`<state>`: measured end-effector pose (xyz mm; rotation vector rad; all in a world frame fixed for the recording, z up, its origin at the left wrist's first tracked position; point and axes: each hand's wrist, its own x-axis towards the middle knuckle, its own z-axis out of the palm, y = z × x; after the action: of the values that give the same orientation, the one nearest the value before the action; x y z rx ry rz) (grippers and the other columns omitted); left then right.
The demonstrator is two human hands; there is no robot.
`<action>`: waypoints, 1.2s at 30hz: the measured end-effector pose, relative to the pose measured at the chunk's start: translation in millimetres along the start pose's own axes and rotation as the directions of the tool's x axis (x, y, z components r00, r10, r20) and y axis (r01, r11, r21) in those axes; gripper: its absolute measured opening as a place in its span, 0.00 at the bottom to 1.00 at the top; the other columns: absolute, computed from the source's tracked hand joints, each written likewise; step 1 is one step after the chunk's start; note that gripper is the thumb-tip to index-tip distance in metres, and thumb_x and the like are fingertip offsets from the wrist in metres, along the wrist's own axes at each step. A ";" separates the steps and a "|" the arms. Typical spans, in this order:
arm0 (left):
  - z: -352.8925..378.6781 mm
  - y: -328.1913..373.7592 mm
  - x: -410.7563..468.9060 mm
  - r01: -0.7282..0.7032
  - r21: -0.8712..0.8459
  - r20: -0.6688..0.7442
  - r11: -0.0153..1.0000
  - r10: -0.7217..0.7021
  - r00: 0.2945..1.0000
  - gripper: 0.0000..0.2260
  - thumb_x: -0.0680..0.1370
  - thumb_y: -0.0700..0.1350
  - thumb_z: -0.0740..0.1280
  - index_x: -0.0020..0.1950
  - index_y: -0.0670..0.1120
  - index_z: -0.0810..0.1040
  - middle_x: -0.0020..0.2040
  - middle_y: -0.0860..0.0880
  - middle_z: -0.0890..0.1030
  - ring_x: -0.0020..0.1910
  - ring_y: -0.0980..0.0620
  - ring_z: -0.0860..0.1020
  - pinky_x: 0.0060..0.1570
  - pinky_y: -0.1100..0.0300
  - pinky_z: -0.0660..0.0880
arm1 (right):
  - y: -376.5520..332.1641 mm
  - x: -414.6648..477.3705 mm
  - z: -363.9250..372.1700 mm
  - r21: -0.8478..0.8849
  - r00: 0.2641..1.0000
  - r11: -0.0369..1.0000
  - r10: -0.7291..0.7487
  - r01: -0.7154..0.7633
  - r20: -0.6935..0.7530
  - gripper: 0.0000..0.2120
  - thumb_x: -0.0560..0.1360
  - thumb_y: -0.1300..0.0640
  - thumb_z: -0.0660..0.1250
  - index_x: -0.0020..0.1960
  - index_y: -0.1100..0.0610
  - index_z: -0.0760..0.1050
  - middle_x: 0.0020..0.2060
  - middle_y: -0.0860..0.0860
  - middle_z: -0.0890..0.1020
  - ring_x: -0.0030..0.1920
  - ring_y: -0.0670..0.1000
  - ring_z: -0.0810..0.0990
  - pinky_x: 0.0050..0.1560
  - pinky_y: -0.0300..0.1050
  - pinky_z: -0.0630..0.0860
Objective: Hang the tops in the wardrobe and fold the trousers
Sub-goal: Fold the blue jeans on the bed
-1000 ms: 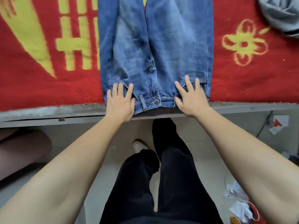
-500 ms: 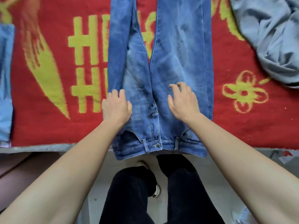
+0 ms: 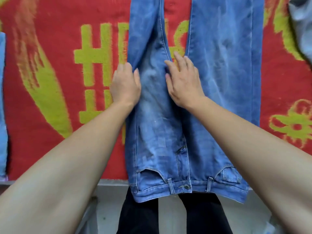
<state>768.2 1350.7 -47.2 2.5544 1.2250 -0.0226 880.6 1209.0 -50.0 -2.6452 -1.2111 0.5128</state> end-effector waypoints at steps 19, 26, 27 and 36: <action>-9.9 -84.4 122.0 -0.296 0.265 0.319 0.918 0.206 0.925 0.25 0.84 0.55 0.50 0.81 0.53 0.51 0.82 0.48 0.48 0.80 0.47 0.47 0.74 0.39 0.53 | -38.3 104.5 12.3 -0.165 0.997 0.984 -0.072 0.074 0.020 0.29 0.80 0.49 0.57 0.80 0.47 0.57 0.79 0.59 0.58 0.75 0.64 0.61 0.71 0.58 0.61; -1.7 -86.0 132.1 -0.292 0.300 0.394 0.908 0.161 0.905 0.26 0.84 0.58 0.45 0.81 0.55 0.43 0.82 0.51 0.41 0.80 0.48 0.42 0.75 0.39 0.50 | -53.5 113.3 11.1 0.190 0.996 0.982 0.032 -0.015 -0.088 0.27 0.79 0.52 0.62 0.77 0.52 0.62 0.59 0.59 0.77 0.54 0.64 0.75 0.52 0.56 0.72; -1.4 -86.1 132.4 -0.296 0.303 0.392 0.906 0.164 0.905 0.26 0.84 0.59 0.45 0.81 0.55 0.43 0.82 0.51 0.42 0.80 0.48 0.42 0.75 0.39 0.51 | -53.7 111.8 11.5 0.270 0.997 0.963 0.045 -0.026 -0.065 0.28 0.80 0.53 0.63 0.78 0.52 0.59 0.58 0.59 0.79 0.52 0.64 0.77 0.48 0.54 0.71; -8.1 -84.4 138.7 -0.288 0.261 0.431 0.922 0.156 0.889 0.27 0.83 0.59 0.47 0.81 0.54 0.45 0.82 0.50 0.43 0.80 0.47 0.43 0.75 0.37 0.52 | -52.7 86.1 15.9 0.416 0.897 0.829 0.437 -0.373 -0.067 0.28 0.80 0.48 0.64 0.76 0.56 0.62 0.65 0.59 0.73 0.66 0.61 0.72 0.64 0.54 0.67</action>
<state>790.8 1507.9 -82.2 2.7502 0.8122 -0.7173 890.1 1309.1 -68.4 -2.5176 -0.4263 0.5286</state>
